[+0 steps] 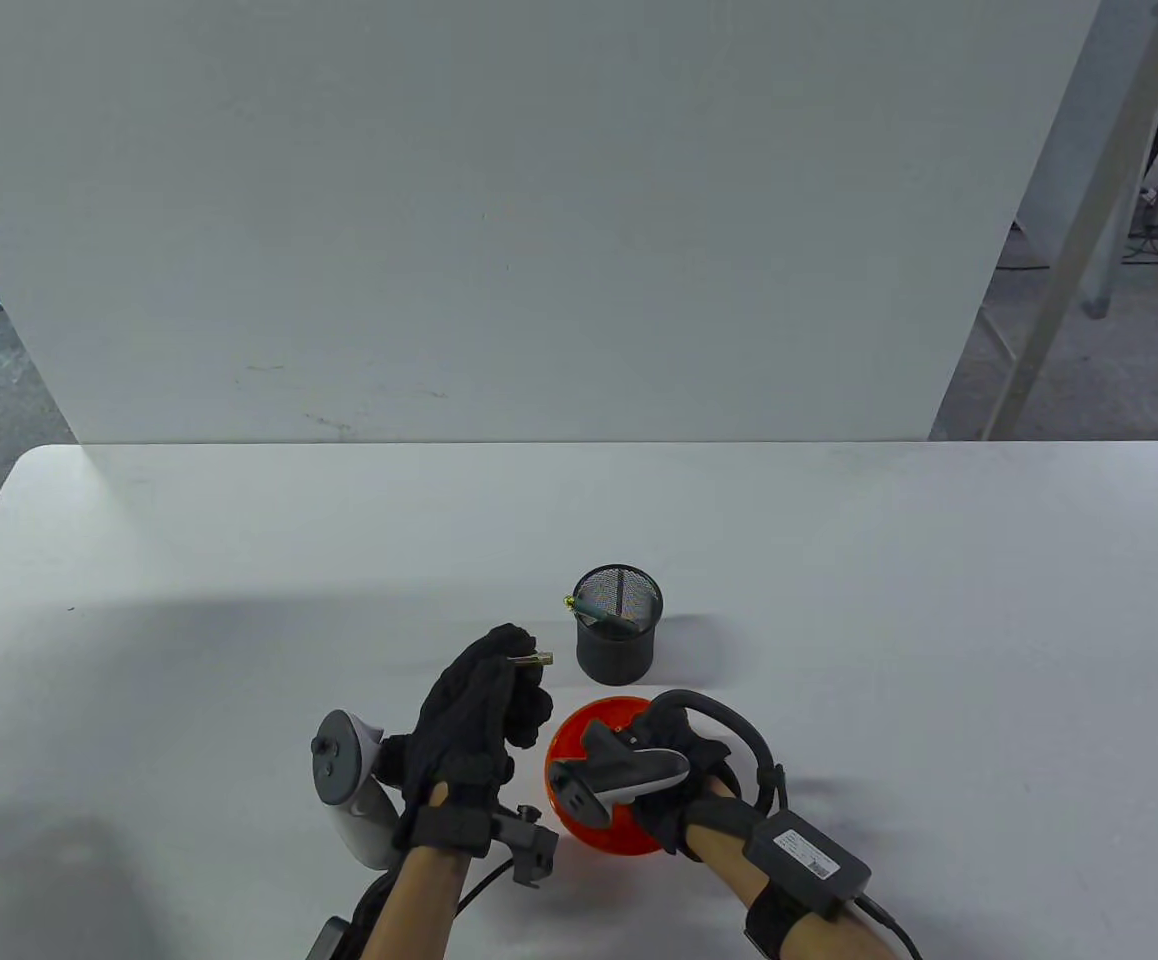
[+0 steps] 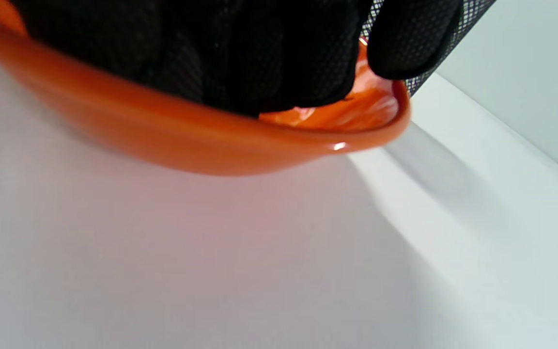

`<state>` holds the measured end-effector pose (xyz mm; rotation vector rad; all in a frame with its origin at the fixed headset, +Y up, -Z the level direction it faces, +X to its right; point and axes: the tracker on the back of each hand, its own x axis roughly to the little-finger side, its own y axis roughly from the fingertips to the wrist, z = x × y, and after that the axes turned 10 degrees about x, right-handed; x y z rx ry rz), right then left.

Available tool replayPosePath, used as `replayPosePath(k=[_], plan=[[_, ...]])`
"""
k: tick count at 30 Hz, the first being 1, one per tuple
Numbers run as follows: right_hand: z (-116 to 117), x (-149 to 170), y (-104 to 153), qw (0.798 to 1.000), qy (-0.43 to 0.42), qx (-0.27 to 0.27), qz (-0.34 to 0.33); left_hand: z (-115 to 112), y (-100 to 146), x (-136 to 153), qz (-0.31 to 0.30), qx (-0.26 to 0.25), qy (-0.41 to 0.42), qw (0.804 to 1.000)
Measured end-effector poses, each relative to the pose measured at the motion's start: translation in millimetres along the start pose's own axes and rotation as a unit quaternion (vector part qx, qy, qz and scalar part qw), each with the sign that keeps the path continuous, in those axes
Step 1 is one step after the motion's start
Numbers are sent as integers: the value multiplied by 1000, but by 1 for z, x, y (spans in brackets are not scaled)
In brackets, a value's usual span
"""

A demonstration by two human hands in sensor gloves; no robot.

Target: Assemble fountain pens from components

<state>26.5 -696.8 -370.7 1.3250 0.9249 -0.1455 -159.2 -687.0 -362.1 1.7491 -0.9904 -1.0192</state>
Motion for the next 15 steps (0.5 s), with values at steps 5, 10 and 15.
replayPosePath(k=[5,10,15], plan=[[-1,1,-1,1000,4,-21,5,0,1,0,0,-2,4,1000],[-5,6,5,1000,-3,-12,10,1,0,-1,-1,-4,5,1000],[-27,17,23,998,-27,40,27,1,1,0,1,-6,5,1000]])
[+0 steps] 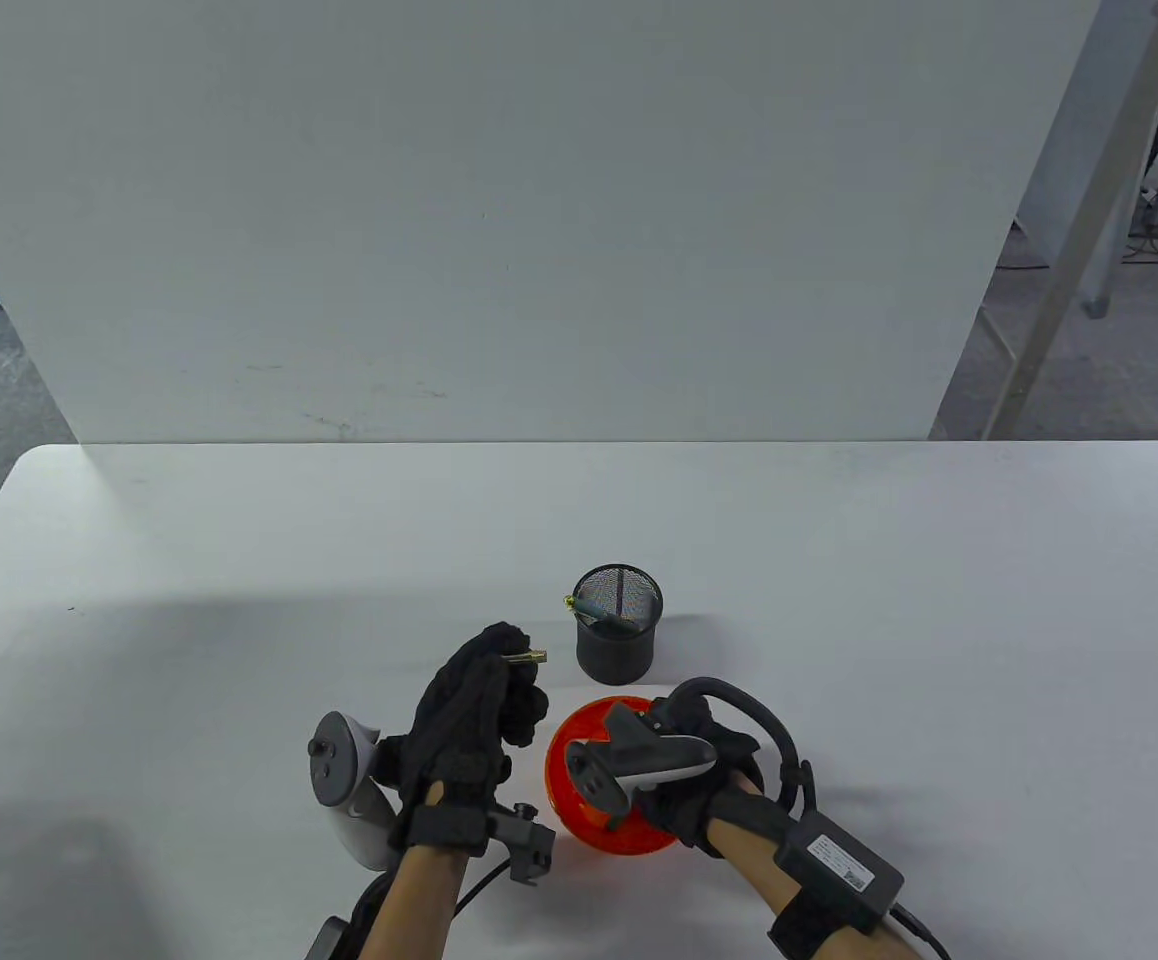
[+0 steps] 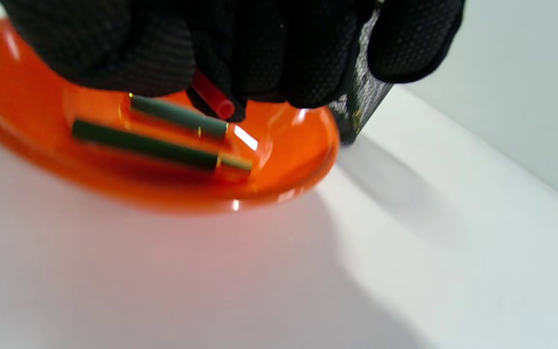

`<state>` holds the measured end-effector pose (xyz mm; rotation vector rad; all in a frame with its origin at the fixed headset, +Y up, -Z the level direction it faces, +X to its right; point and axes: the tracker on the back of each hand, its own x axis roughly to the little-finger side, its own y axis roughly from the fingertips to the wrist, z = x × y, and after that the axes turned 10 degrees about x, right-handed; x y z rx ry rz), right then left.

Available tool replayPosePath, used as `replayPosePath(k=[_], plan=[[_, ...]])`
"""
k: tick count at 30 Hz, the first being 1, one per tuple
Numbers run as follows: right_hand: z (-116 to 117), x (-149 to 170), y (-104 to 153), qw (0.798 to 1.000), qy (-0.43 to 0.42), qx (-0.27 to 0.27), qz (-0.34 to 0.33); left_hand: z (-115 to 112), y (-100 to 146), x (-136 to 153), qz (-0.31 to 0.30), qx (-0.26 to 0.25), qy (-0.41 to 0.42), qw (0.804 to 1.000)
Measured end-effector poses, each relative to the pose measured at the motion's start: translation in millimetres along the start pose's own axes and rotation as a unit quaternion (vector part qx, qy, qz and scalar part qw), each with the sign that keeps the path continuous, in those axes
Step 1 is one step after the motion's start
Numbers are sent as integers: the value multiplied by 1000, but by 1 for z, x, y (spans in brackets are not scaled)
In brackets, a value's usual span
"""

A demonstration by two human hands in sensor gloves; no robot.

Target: Assemble fountain pens from components

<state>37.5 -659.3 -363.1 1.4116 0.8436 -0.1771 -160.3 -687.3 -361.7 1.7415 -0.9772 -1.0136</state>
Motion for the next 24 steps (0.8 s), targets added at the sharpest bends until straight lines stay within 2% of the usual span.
replayPosePath(k=[5,9,11,15,19,21,22,24], plan=[[-19,16,24,994,-50,83,40,0,1,3,8,-2,-14,1000],[-17,36,47,977,-132,139,95,-3,1,6,17,10,-24,1000],[-7,48,59,952,-210,180,127,-6,1,9,23,16,-33,999],[18,65,77,883,-372,246,148,-16,1,16,45,41,-48,997],[26,75,95,816,-455,322,150,-28,0,26,73,74,-34,994],[31,75,102,774,-499,363,144,-34,2,32,86,80,1,993],[34,73,104,759,-515,372,142,-36,3,34,92,86,14,992],[38,70,105,748,-527,380,135,-40,5,37,97,91,35,990]])
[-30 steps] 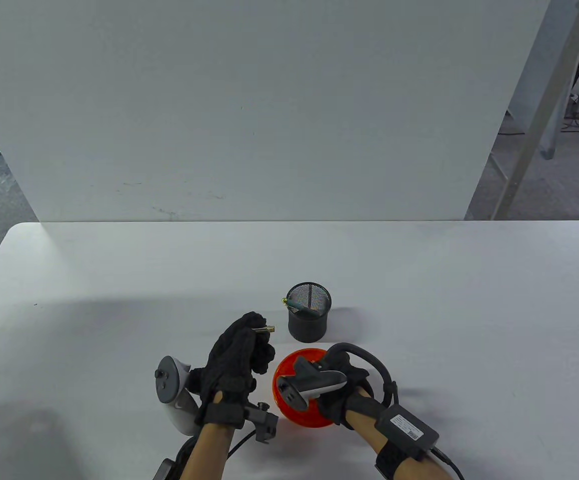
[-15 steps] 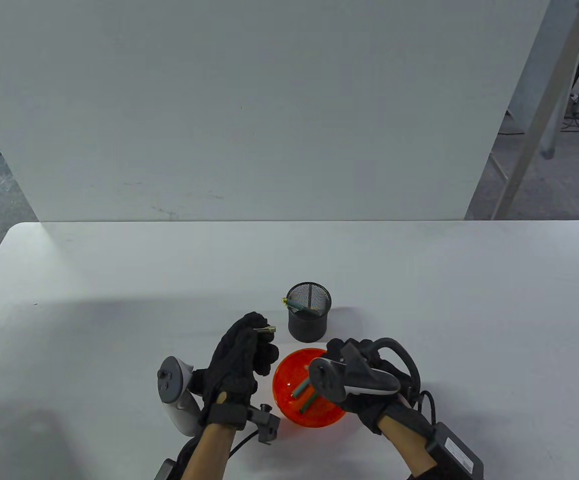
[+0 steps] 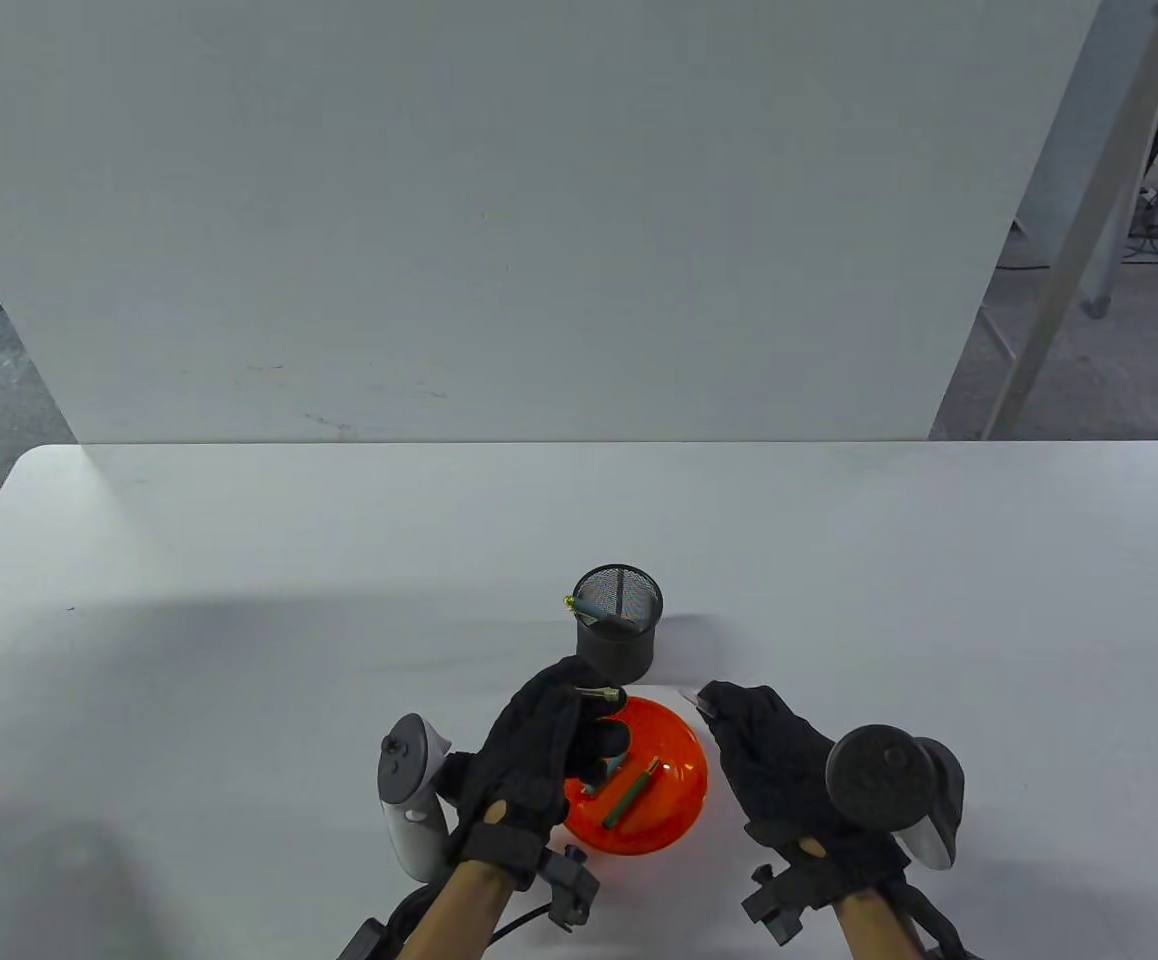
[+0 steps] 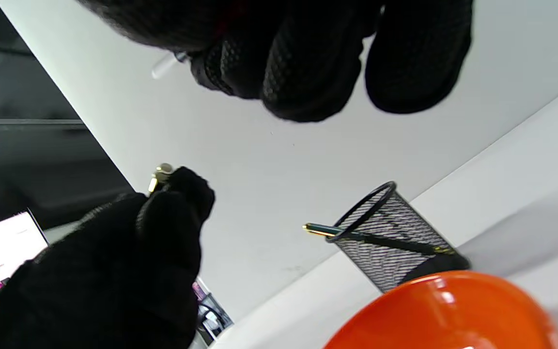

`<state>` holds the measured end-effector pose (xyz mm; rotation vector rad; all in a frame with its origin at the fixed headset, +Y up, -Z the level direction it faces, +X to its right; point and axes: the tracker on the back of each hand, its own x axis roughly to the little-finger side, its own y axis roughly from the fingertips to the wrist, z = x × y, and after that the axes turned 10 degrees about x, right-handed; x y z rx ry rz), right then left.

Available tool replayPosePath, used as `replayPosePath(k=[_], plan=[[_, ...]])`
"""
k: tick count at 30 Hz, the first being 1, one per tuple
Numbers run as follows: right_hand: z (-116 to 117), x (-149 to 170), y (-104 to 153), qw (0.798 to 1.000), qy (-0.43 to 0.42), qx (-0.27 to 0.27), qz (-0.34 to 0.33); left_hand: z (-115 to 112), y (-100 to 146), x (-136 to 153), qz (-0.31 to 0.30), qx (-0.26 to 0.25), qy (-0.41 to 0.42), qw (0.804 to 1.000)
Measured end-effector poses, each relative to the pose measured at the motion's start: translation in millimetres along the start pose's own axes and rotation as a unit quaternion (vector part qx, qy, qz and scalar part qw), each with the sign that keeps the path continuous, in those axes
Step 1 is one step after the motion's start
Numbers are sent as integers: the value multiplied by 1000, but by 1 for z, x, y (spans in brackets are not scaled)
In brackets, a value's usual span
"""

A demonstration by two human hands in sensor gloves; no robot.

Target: Assemble fountain pens from components

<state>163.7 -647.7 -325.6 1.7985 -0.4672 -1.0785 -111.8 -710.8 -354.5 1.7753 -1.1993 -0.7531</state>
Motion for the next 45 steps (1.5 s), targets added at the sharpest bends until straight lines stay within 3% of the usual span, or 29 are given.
replayPosePath(k=[9,29,36,42,45], plan=[[17,-2,3,999,-4,-21,-30,-9,0,-1,-10,28,13,999],[31,12,5,997,-48,-61,-10,-18,-1,0,-12,65,38,997],[29,11,5,998,-15,-54,-6,-15,-1,-6,-25,54,-26,998],[27,2,7,989,128,-49,-53,-12,-1,-21,-23,49,-234,971],[29,1,7,995,82,-44,-42,-12,0,-15,-18,50,-143,988]])
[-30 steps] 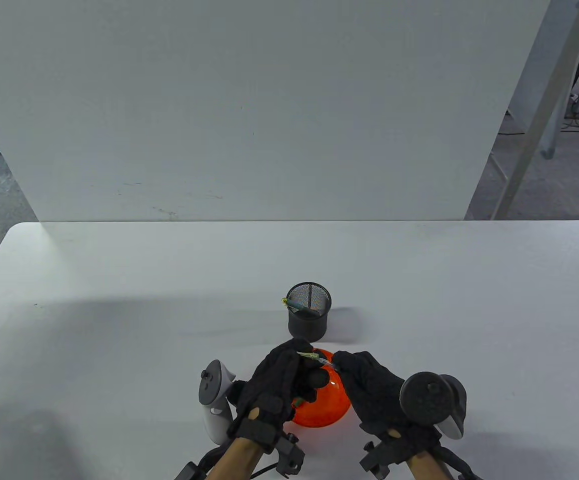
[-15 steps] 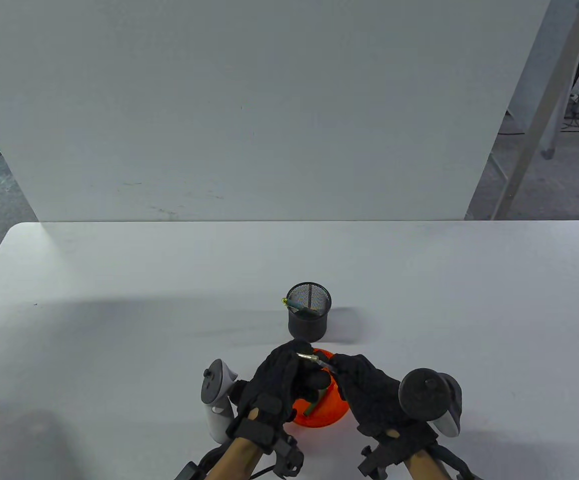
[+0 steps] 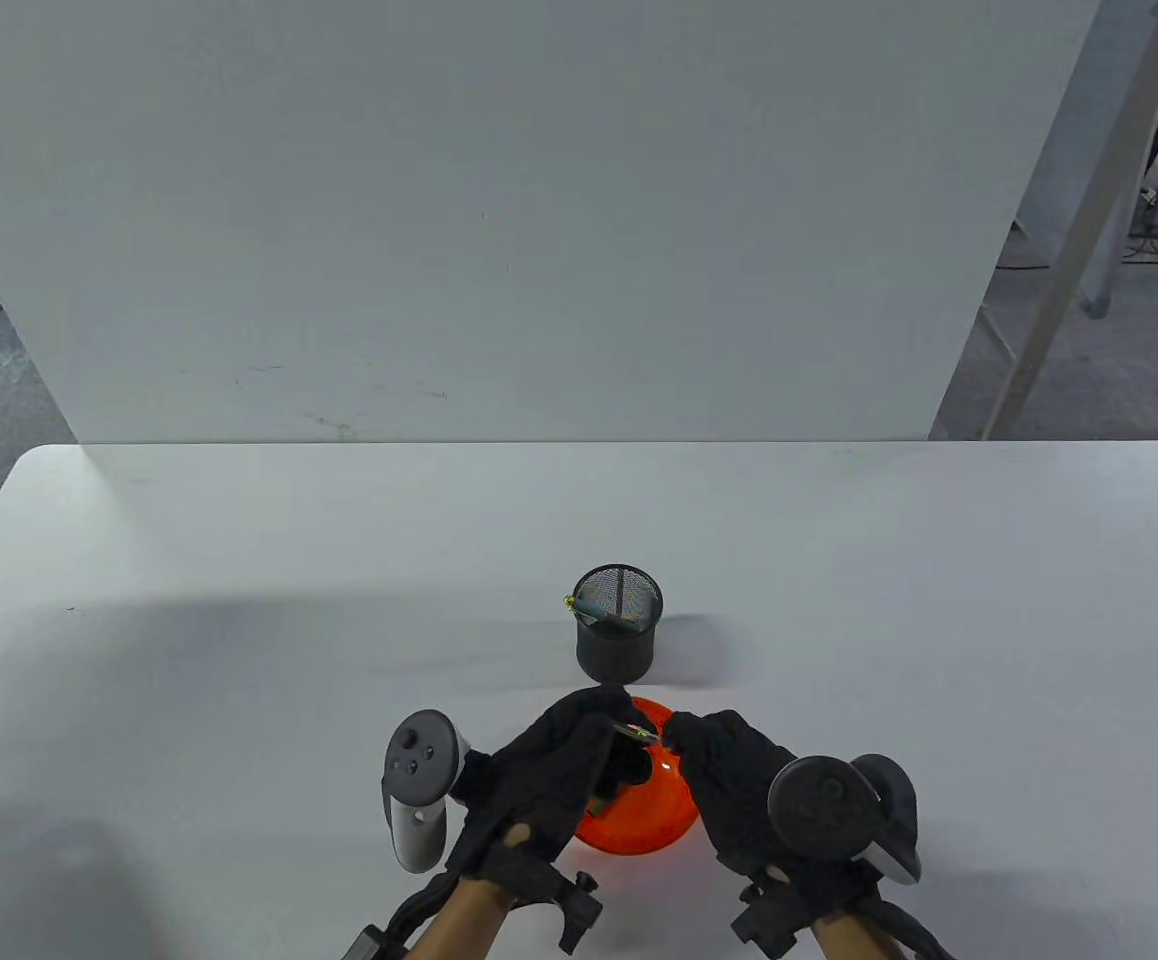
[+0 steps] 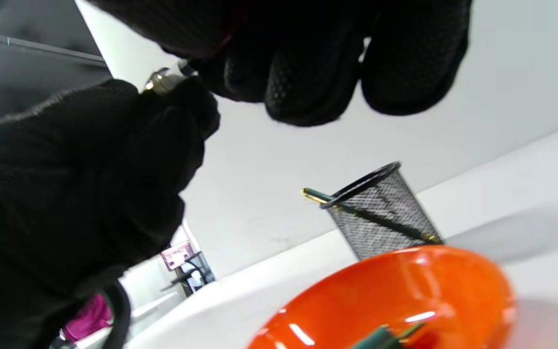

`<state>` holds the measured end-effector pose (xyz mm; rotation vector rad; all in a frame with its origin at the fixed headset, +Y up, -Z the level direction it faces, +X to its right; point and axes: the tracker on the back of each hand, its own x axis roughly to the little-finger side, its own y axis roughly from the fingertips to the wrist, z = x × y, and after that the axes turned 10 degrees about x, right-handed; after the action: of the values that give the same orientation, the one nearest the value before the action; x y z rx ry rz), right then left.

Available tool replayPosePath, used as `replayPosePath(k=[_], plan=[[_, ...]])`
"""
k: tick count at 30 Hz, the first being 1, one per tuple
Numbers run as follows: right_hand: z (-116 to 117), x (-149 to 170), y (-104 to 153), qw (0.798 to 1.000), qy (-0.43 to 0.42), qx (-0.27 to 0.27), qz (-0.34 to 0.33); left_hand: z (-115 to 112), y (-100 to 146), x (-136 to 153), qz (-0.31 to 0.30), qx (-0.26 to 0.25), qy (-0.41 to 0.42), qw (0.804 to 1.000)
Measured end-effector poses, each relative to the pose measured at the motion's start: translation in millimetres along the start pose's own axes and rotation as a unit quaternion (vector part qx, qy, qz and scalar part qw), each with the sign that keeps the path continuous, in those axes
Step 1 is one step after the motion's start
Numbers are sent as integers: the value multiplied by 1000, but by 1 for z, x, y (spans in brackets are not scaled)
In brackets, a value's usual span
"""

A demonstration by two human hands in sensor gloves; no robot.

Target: Assemble fountain pens from components

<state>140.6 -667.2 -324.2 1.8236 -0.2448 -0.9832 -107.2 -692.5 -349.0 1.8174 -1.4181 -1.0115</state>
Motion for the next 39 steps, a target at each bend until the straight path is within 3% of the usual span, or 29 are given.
replayPosePath(k=[2,7,10,12,14,20,22,26,28,33,35,39], plan=[[0,-2,-1,1000,-23,10,5,0,0,3,0,2,33,999],[3,7,-2,999,-36,-6,15,1,-1,-1,-6,-2,-32,999],[1,10,-4,993,-109,15,32,7,-1,-9,-23,-11,-41,999],[-3,12,-3,992,-110,48,40,13,2,-13,-36,-26,-33,998],[-5,16,-4,993,-86,66,47,21,6,-16,-52,-54,-19,997],[3,11,-18,999,45,4,22,45,16,-22,-78,-144,-28,986],[12,6,-28,992,114,-44,11,50,19,-24,-87,-155,-12,984],[38,-6,-50,947,289,-140,-33,55,24,-26,-104,-181,22,978],[58,-14,-58,908,367,-195,-51,56,24,-26,-112,-170,50,978],[103,-18,-60,840,445,-288,-113,52,26,-27,-118,-175,58,976],[114,-19,-58,819,471,-302,-124,51,26,-29,-121,-174,51,976],[127,-19,-56,799,492,-320,-135,48,25,-31,-127,-166,53,976]])
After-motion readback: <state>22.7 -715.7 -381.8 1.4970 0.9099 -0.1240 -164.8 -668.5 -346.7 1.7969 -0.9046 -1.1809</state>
